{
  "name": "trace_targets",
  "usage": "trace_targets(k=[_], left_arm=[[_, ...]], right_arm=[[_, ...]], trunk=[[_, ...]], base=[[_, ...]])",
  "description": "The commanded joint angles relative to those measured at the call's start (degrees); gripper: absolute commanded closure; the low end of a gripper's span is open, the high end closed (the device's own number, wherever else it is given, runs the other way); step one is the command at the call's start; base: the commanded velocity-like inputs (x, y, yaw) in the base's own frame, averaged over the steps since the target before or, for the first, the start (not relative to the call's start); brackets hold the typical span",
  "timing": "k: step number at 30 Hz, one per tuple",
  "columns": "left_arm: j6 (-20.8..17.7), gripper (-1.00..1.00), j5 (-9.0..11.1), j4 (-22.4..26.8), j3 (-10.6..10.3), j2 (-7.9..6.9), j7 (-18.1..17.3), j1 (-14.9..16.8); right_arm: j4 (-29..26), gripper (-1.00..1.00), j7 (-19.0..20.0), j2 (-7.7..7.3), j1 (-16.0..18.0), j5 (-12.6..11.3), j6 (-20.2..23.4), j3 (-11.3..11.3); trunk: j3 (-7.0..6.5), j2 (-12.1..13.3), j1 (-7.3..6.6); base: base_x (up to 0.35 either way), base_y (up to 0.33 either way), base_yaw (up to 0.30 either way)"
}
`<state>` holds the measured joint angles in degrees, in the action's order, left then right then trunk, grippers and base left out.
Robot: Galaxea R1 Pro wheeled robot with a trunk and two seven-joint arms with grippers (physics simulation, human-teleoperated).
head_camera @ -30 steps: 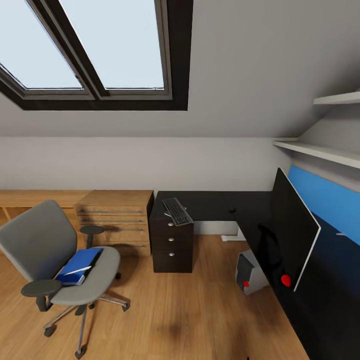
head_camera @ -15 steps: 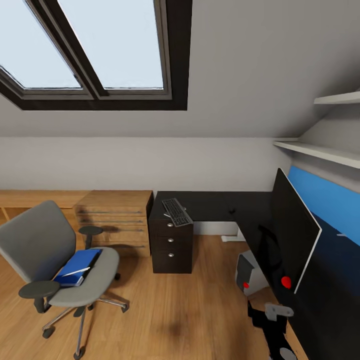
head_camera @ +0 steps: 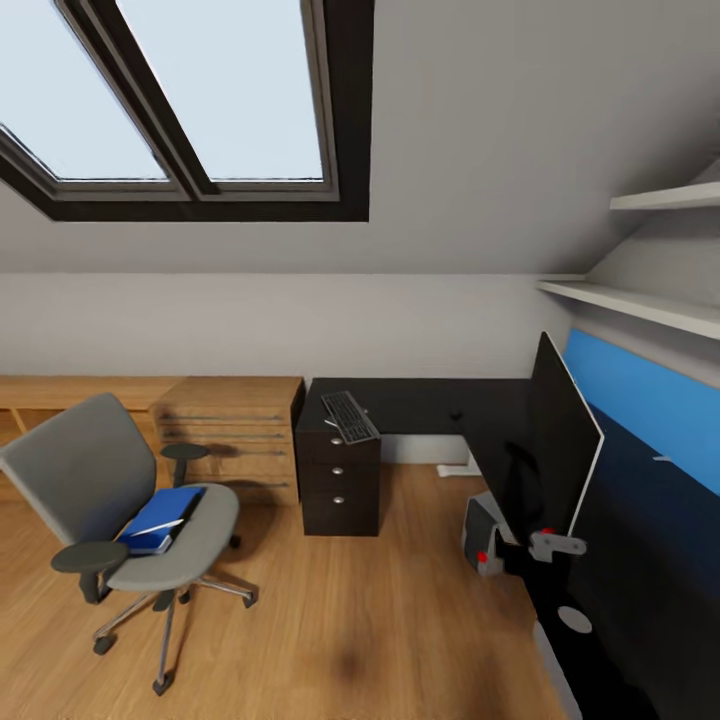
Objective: In the bedroom, organize the workspace by keeping the computer under the desk, ensuring the monitor is on the desk, placing the keyboard on the desk next to the monitor, placing the mouse on the desk next to the keyboard, moving the folder from the swivel chair onto the desk next to the mouse, stacking the notebook on top of the folder with the pen on top of the notebook, and positioning the swivel chair next to the desk.
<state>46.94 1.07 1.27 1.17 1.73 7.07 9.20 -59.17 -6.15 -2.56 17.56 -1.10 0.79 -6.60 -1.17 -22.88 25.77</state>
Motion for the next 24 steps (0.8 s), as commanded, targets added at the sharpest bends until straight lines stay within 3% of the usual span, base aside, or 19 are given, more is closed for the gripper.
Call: trace_targets(k=[1, 10, 12, 16, 24], left_arm=[[0.17, -1.0, 0.08, -0.04, 0.06, -0.01, 0.01, 0.02], [0.24, -1.0, 0.08, -0.05, 0.06, -0.06, -0.07, 0.03], [0.25, -1.0, 0.12, -0.06, 0.06, -0.07, -0.21, 0.02], [0.25, -1.0, 0.15, -0.04, 0.06, -0.12, -0.29, 0.03], [0.25, -1.0, 0.15, -0.04, 0.06, -0.07, -0.38, 0.0]], right_arm=[[-0.8, -1.0, -0.18, -0.01, 0.01, -0.11, 0.86, 0.08], [-3.61, -1.0, -0.16, 0.26, -0.02, -0.12, 2.05, 0.07], [-3.89, -1.0, -0.24, 1.21, 0.0, -0.11, 2.23, 0.14], [-4.03, -1.0, -0.48, 3.63, -0.02, 0.23, 2.15, 0.0], [-4.0, -1.0, -0.48, 4.1, -0.02, 0.24, 2.18, -0.05]], trunk=[[0.03, -0.04, 0.01], [0.03, -0.04, 0.01], [0.03, -0.04, 0.01], [0.03, -0.04, 0.01], [0.03, -0.04, 0.01]], base=[[-0.058, -0.189, 0.0], [-0.017, -0.058, 0.0], [-0.002, -0.006, -0.058], [-0.001, -0.002, -0.194], [0.0, 0.0, -0.258]])
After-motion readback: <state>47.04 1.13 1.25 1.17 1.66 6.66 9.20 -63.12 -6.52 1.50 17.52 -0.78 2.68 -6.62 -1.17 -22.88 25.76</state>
